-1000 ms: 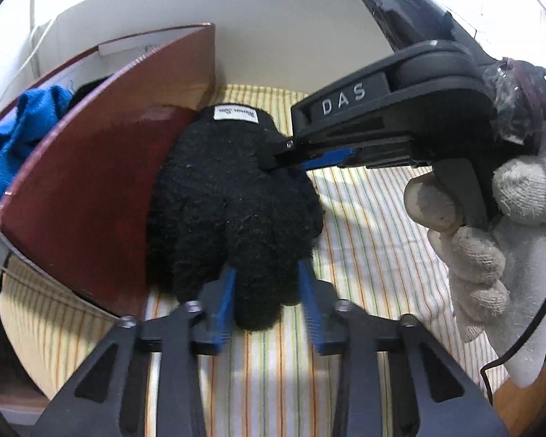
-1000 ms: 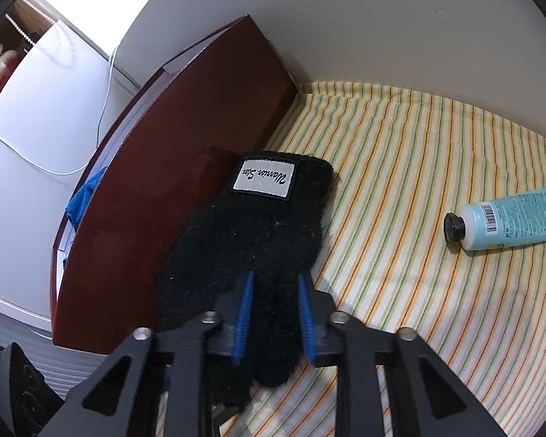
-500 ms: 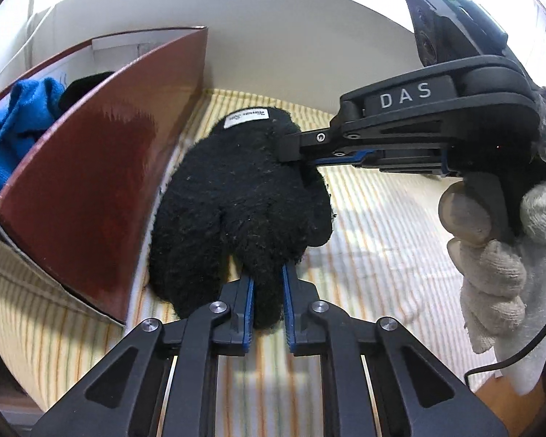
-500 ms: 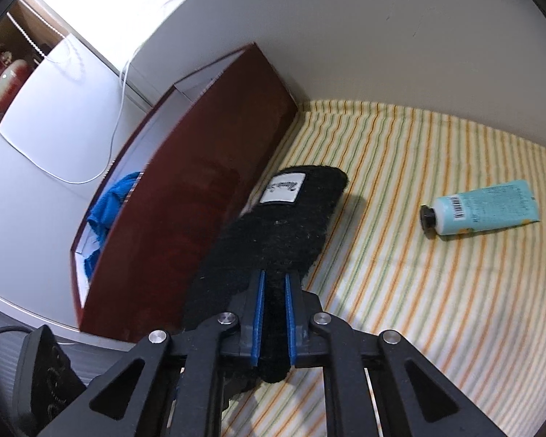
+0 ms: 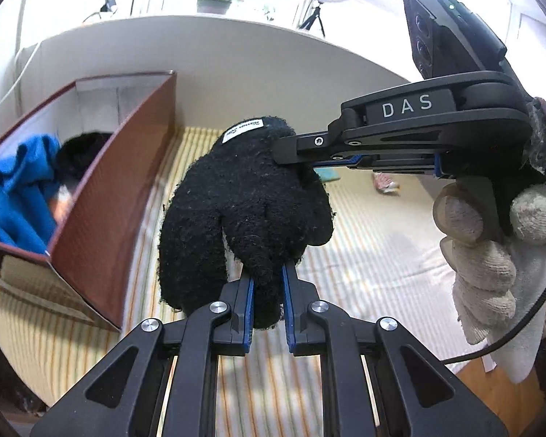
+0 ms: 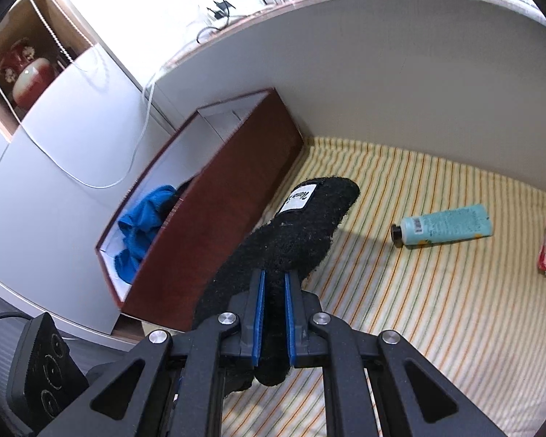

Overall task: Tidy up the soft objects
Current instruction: 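Lift the glove, carry it into the shoebox and open both grippers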

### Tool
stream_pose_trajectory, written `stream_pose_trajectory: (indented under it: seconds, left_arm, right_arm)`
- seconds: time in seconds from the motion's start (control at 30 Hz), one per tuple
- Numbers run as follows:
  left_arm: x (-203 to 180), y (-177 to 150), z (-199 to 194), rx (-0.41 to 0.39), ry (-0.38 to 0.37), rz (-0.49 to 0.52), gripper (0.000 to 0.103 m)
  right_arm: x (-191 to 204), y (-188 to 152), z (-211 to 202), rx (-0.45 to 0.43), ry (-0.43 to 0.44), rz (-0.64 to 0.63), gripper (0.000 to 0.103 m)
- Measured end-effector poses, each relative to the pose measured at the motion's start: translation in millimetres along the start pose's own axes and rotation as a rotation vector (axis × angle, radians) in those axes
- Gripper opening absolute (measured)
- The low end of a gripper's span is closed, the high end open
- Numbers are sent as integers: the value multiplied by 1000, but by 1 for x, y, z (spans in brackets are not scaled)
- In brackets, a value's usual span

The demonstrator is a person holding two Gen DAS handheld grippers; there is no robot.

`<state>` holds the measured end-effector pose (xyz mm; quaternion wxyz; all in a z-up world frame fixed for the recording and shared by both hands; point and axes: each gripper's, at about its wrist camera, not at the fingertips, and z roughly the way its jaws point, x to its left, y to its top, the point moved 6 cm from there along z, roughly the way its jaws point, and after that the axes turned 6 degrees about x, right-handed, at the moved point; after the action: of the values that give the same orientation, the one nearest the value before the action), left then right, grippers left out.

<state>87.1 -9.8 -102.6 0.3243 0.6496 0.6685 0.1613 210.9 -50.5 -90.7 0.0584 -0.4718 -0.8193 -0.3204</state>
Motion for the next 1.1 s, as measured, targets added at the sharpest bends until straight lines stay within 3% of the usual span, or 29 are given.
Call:
stream_pose_trajectory:
  seconds: [0.2, 0.47, 0.87, 1.1]
  left_arm:
    - [-3, 15, -35, -65, -23, 14, 12]
    - [21, 38, -80, -147, -5, 12, 12]
    - [89, 78, -100, -236, 83, -43, 12]
    - [134, 95, -92, -227, 126, -88, 12]
  right_arm:
    - [26, 18, -29, -55, 6, -43, 9]
    - [67, 47, -39, -97, 19, -102, 9]
    - [154, 105, -2, -93, 38, -194, 9]
    - [179, 126, 37, -61, 17, -216, 9]
